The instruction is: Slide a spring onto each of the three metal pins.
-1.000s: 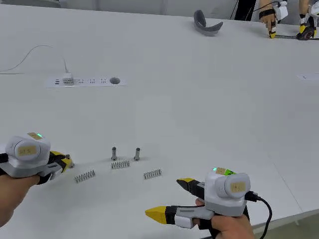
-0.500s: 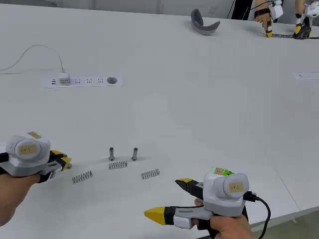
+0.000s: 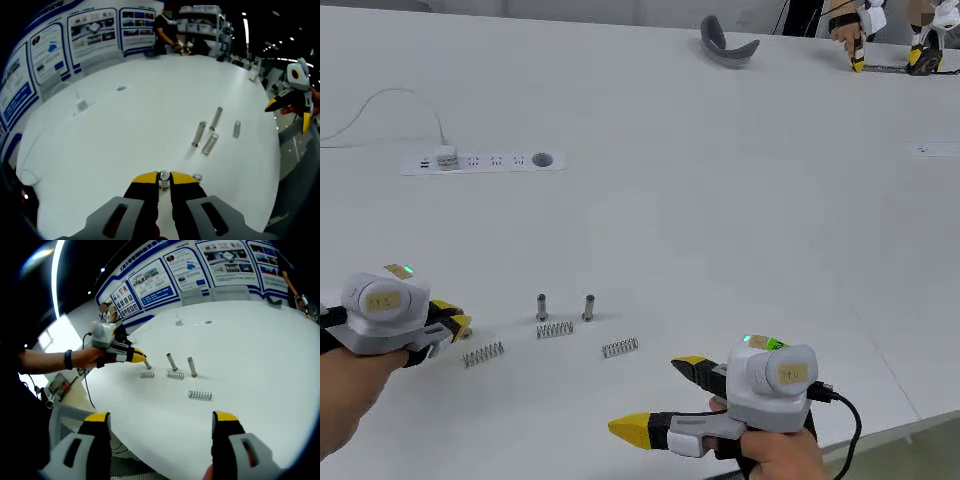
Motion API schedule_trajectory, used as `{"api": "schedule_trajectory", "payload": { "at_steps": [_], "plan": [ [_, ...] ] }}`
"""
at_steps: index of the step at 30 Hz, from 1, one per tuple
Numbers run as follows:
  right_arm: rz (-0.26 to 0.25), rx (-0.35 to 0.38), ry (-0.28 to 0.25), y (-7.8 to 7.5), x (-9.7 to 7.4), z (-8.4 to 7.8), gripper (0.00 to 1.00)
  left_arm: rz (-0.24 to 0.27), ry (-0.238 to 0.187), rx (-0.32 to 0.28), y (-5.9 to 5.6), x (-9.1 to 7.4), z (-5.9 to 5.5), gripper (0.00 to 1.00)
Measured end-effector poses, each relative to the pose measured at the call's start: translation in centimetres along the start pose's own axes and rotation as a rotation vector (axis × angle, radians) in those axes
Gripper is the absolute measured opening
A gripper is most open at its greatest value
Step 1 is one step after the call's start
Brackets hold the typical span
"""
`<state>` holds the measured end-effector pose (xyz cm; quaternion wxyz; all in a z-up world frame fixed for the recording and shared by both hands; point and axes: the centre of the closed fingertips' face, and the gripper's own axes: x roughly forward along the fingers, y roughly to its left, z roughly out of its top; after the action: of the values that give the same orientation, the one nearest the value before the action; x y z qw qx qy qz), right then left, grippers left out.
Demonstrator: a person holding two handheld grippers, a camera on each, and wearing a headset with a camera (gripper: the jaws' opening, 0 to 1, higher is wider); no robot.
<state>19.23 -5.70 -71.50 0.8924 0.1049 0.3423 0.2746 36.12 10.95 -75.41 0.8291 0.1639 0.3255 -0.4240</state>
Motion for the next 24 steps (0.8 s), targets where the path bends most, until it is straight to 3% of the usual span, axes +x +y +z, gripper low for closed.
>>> {"api": "schedule_trajectory", "payload": {
  "at_steps": [12, 24],
  "plan": [
    [-0.008, 0.008, -0.002, -0.2, -0.4, -0.2, 0.84, -0.014, -0.012, 0.011, -0.7, 1.1, 1.1, 0.08],
    [-0.013, 0.013, -0.005, -0.5, -0.6, -0.2, 0.84, -0.017, -0.004, 0.015, -0.8, 1.7, 1.0, 0.08]
  ]
}}
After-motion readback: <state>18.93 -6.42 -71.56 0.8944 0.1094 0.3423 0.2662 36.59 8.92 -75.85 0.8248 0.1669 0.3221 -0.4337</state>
